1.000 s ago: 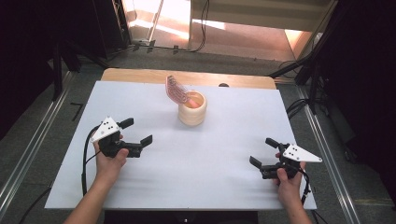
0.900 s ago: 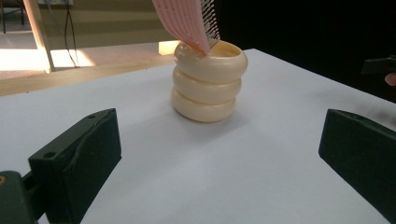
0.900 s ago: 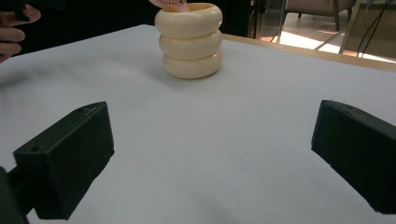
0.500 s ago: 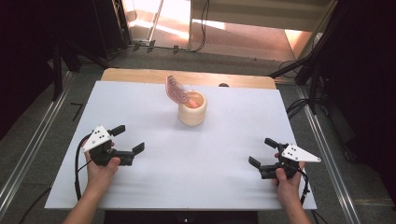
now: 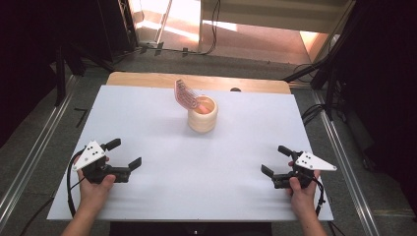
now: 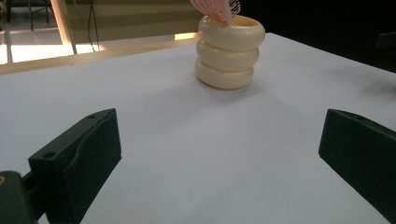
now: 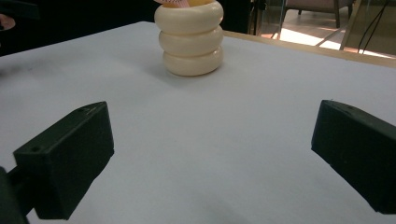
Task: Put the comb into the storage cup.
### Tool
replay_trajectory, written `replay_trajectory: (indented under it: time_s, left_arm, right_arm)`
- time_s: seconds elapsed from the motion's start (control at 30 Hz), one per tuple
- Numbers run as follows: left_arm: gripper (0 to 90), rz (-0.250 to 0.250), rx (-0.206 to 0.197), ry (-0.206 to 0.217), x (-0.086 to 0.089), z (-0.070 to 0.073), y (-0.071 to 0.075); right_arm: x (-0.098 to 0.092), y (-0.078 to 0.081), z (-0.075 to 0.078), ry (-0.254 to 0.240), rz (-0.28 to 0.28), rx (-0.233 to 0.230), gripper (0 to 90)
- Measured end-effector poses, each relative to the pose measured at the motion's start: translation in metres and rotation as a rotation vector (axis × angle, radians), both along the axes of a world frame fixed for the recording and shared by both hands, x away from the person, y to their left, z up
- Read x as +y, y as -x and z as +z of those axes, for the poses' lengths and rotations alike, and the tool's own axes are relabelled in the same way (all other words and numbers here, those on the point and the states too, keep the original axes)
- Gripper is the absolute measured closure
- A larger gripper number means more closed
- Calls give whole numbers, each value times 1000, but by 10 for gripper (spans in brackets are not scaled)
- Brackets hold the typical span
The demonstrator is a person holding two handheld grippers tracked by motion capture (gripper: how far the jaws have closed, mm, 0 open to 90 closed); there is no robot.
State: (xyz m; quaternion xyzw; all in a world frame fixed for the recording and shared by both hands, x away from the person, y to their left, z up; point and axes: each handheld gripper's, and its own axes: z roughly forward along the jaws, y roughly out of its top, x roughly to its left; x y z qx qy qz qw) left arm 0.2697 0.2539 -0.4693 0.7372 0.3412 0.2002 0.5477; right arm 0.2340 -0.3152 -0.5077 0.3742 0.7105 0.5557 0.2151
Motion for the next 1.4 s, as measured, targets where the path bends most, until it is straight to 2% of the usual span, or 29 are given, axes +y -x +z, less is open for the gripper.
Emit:
replay_trajectory:
  time_s: [0.23, 0.63, 0.73, 0.87, 0.97, 1.23, 1.33, 1.4]
  left_arm:
    - [0, 19, -1, 17, 17, -4, 9]
    - [0, 44, 10, -16, 37, -10, 21]
    - [0, 53, 3, -5, 43, -9, 24]
    - [0, 67, -2, -21, 49, -10, 26]
    - [0, 82, 13, -17, 55, -12, 27]
    - [0, 96, 28, -24, 65, -19, 28]
    - [0, 111, 40, -1, 68, -22, 26]
    - [0, 122, 51, 34, 72, -22, 26]
  right_arm:
    - [0, 0, 0, 1, -1, 0, 0]
    - [-4, 0, 0, -1, -12, -1, 0]
    - [-5, 0, -1, -5, -14, 2, 0]
    - [-5, -1, -1, 0, -16, 9, 0]
    - [-6, -2, -1, 2, -17, 5, 0]
    - [-12, -2, -5, -40, -28, 8, 0]
    - [-12, -4, -6, -53, -32, 17, 0]
    - [-13, -5, -7, -67, -48, 23, 0]
